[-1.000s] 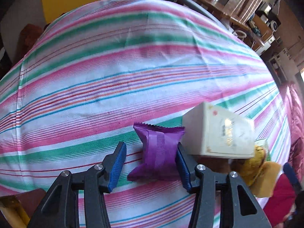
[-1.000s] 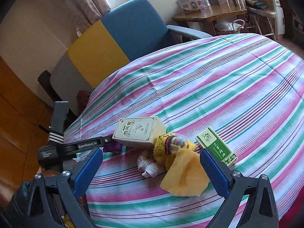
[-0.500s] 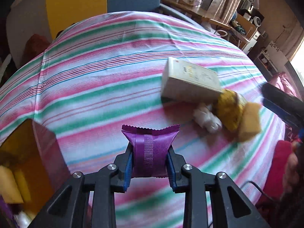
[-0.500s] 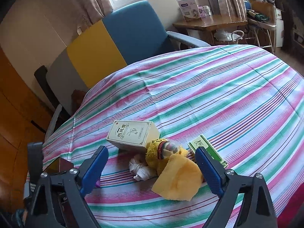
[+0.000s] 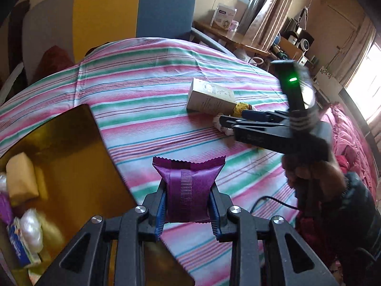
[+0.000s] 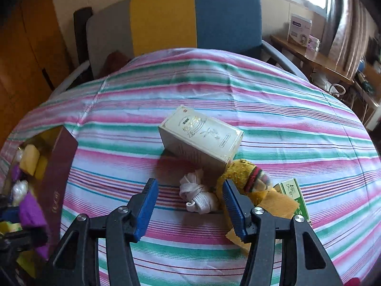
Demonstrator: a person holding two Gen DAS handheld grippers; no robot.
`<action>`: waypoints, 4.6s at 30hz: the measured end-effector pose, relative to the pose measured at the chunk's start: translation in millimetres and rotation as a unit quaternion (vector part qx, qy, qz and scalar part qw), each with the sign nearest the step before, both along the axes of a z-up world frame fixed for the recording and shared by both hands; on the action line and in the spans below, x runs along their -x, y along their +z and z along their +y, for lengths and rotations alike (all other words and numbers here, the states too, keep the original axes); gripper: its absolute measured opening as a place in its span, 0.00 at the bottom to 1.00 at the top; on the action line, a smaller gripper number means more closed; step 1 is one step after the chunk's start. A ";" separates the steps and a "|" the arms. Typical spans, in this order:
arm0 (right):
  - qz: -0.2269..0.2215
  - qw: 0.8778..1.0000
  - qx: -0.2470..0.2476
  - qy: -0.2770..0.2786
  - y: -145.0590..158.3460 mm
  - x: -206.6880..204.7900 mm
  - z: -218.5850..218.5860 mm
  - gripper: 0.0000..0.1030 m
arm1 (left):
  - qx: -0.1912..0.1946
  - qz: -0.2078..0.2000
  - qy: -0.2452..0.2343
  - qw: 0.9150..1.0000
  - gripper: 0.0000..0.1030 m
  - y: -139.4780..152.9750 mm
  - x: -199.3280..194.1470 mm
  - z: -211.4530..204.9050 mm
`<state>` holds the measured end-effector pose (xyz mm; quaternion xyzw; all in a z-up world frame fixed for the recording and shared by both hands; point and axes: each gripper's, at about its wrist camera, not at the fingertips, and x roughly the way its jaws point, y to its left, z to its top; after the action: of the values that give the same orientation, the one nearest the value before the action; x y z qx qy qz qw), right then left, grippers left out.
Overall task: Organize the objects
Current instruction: 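Lift the purple packet with the left tool while the right tool grasps the white rope bundle, then carry the purple packet over the gold tray and open the left tool, then carry the white rope bundle into the gold tray and open the right tool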
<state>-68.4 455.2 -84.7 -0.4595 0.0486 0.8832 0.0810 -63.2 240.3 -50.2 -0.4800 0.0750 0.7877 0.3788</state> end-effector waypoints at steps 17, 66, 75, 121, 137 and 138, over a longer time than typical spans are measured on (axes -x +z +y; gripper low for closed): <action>-0.054 0.996 0.004 0.073 -27.9 12.7 -32.5 0.27 | -0.042 -0.006 0.231 0.972 0.29 11.1 -9.5 -224.6; -0.069 0.994 -0.026 0.079 -43.0 11.6 -43.4 0.30 | 0.045 -0.038 0.229 0.972 0.42 -45.7 156.9 -130.8; -0.066 0.994 -0.033 0.082 -43.5 11.9 -44.0 0.30 | 0.062 0.065 0.225 0.970 0.42 -3.3 67.7 -150.5; -0.057 0.993 -0.067 0.074 -43.9 8.2 -55.6 0.29 | 0.063 0.067 0.269 0.959 0.42 -13.0 -25.6 -206.4; -0.052 0.997 -0.044 0.036 -6.3 3.1 -77.7 0.28 | 0.039 0.055 0.290 0.955 0.42 -17.2 -23.9 -233.8; -0.041 0.998 -0.034 0.042 3.8 1.9 -84.6 0.28 | 0.036 0.054 0.294 0.954 0.42 -17.2 -23.2 -237.0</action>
<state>-70.4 370.6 -80.9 -0.4940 -0.0040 0.8673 0.0612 -39.9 3.3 -67.5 -0.4512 -0.0204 0.8856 0.1083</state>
